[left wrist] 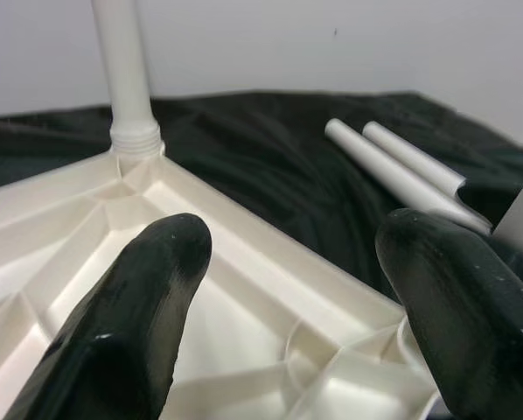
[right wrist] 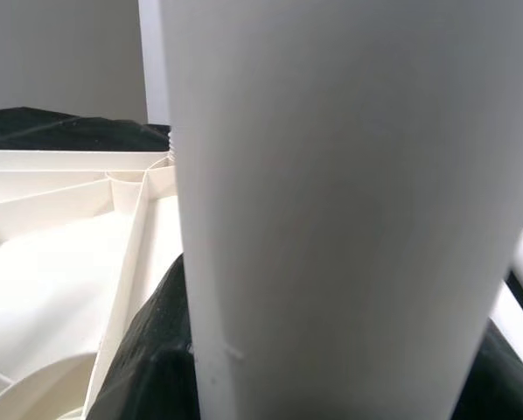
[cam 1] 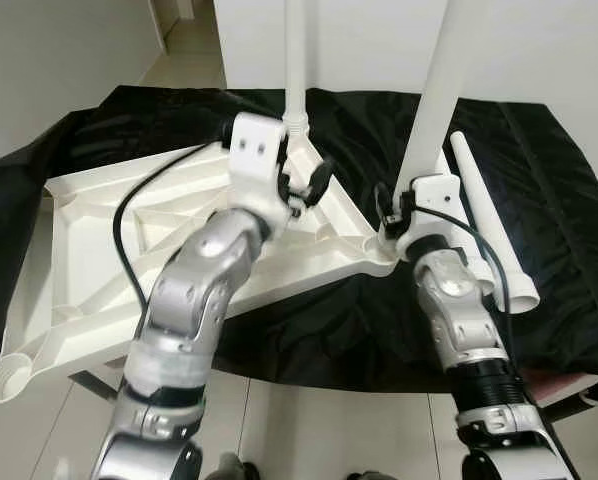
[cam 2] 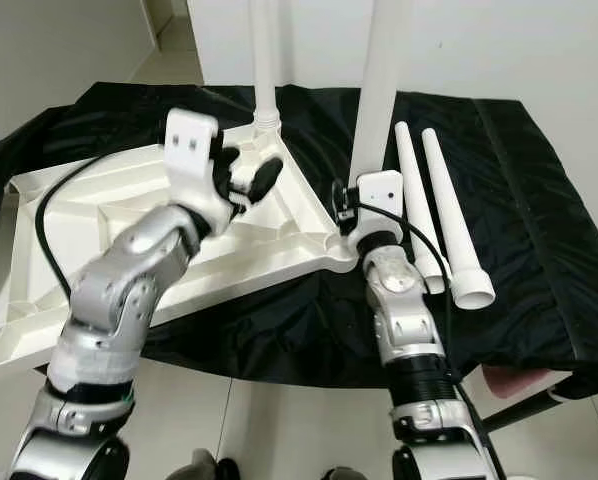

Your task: Building children table

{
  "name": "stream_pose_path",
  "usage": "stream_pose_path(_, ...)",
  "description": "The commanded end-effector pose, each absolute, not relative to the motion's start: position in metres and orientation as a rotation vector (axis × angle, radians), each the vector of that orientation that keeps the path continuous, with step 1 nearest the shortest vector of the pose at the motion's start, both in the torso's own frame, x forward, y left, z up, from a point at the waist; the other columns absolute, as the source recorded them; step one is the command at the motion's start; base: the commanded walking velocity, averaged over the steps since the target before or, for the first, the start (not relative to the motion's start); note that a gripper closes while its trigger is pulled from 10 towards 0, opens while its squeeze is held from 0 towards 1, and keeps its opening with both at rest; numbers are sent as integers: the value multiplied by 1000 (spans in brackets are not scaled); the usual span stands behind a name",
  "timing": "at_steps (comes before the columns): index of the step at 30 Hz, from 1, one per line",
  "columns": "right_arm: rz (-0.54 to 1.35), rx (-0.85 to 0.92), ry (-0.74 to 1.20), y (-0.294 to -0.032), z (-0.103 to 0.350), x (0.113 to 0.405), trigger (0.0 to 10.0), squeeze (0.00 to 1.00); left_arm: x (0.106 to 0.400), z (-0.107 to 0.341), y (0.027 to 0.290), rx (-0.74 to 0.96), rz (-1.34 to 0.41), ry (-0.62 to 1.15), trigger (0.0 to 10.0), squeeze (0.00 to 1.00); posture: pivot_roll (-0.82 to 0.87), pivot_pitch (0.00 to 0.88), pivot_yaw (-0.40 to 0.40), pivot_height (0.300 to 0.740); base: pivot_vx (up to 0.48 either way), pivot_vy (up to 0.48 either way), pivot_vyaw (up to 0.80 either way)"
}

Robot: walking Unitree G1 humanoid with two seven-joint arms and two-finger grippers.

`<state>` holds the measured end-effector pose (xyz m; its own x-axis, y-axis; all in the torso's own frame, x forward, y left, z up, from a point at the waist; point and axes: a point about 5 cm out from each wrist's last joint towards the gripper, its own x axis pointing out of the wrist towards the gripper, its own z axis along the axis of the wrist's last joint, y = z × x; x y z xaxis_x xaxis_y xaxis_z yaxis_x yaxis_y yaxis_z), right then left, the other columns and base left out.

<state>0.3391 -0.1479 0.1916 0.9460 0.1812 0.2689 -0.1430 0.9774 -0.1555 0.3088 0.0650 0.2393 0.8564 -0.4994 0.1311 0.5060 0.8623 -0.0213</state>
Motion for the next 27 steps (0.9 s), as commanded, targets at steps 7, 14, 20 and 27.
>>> stream_pose_path(7,231,-162,-322,-149,192,335,10000,0,293,228,59,11,-689,-164,10000,0,-132,118,69,740,0,0,0)
stream_pose_path(14,319,-159,-328,-151,185,332,10000,0,279,210,56,106,-794,-127,10000,0,-130,125,73,740,0,0,0)
stream_pose_path(20,400,-134,-333,-146,179,331,10000,0,263,193,53,165,-913,-78,10000,0,-130,127,79,740,0,0,0)
stream_pose_path(27,447,-157,-301,-140,170,341,10000,0,252,184,50,173,-981,-21,10000,0,-125,129,79,740,0,0,0)
